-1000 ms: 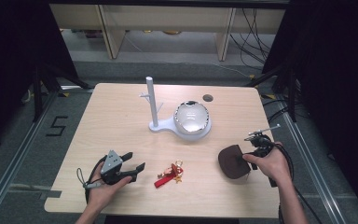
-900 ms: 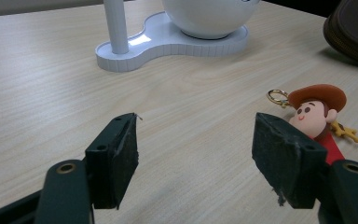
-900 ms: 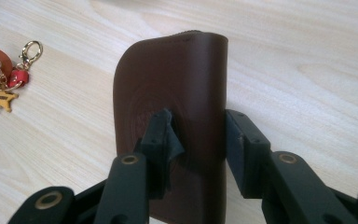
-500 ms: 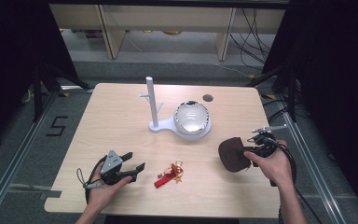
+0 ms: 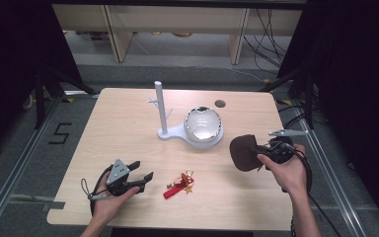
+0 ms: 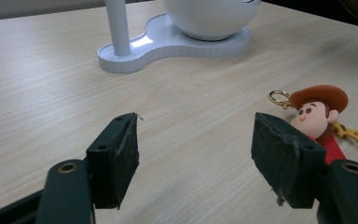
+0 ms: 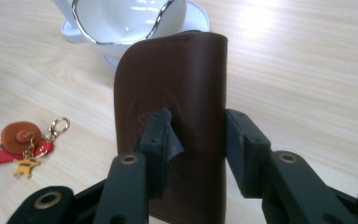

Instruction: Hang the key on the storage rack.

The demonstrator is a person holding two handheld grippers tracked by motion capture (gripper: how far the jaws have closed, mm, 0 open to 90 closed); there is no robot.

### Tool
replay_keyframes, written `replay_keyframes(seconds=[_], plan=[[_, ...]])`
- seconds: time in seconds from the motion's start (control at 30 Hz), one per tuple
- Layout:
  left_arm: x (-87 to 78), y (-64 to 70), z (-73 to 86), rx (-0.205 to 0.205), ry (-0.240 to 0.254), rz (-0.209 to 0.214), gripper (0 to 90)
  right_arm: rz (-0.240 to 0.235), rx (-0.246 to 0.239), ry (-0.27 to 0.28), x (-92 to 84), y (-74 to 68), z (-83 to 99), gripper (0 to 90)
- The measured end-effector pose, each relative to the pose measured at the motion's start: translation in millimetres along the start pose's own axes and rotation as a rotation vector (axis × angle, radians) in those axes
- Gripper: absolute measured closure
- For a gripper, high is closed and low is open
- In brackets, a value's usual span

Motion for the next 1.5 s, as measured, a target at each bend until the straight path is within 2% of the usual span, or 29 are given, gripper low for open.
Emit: replay_keyframes(seconds=[0.2,0.27,0.37,0.4,0.53,0.57,0.67,0.7,0.8,0.83,0.97,1.0,1.03,1.07,1.13,1.2,1.23,1.27,1.5], plan=[[0.5,0.9,-0.1,0.003,0.006,0.001,31.4,-0.008,-0.007,0.067,2.8,-1.4,-5.9,63.4],[0.1,0.4,0.0,0.009,0.003,-0.001,31.3,-0.021,0.005,0.069,2.4,-3.1,-6.6,63.4],[0.0,0.4,-0.1,0.009,0.005,-0.002,31.4,-0.009,-0.005,0.079,4.1,-3.8,-9.0,63.4],[0.1,0.5,-0.1,0.009,0.004,-0.002,31.4,-0.024,0.0,0.09,4.6,-6.0,-10.8,63.4],[0.0,1.0,0.0,0.011,0.003,-0.001,31.4,-0.03,-0.004,0.111,5.8,-7.3,-14.3,63.3],[-0.1,1.1,0.0,0.01,0.004,-0.001,31.4,-0.03,0.039,0.107,5.6,-10.9,-14.4,63.3],[-0.1,0.7,-0.1,0.007,0.008,-0.002,31.5,-0.026,0.032,0.129,7.3,-11.5,-18.2,63.3],[-0.2,0.5,-0.1,0.007,0.008,-0.002,31.5,-0.031,0.0,0.141,8.3,-9.7,-20.3,63.3],[-0.1,0.8,-0.1,0.007,0.008,-0.001,31.5,-0.03,0.046,0.16,9.0,-13.7,-23.2,63.3],[-0.1,0.9,-0.1,0.008,0.007,-0.001,31.5,-0.033,0.018,0.166,9.8,-11.3,-24.6,63.3],[-0.1,0.9,-0.1,0.01,0.007,-0.001,31.6,-0.039,0.021,0.184,11.7,-12.7,-28.5,63.3],[-0.1,0.9,-0.1,0.008,0.008,-0.001,31.6,-0.039,0.058,0.184,12.0,-17.3,-30.1,63.3],[-0.1,0.8,-0.1,0.008,0.007,-0.002,31.6,-0.039,0.058,0.184,12.0,-17.3,-30.1,63.3],[-0.1,0.9,-0.1,0.008,0.008,-0.002,31.6,-0.045,0.021,0.201,13.4,-15.7,-32.3,63.3],[-0.1,1.1,-0.1,0.009,0.007,-0.001,31.7,-0.039,0.016,0.218,14.4,-17.4,-36.6,63.2],[-0.1,1.1,-0.1,0.011,0.006,-0.001,31.7,-0.042,0.016,0.224,15.3,-18.3,-38.2,63.3],[-0.1,1.1,-0.1,0.011,0.006,0.0,31.6,-0.038,0.044,0.228,15.7,-21.7,-39.6,63.2],[-0.1,1.1,-0.1,0.009,0.007,-0.001,31.6,-0.046,0.021,0.236,17.3,-21.0,-42.9,63.3],[-0.1,1.0,-0.1,0.008,0.007,0.0,31.7,-0.05,0.036,0.254,22.6,-27.7,-51.1,63.3]])
Point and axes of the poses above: each handheld gripper's, and its own axes: x roughly forward along the jaws, z roughly out of its underside, y roughly to its right, the point moved 4 cm from there along x, roughly forward along the jaws, and after that the axes turned 3 degrees about x, right-handed, at the moved point
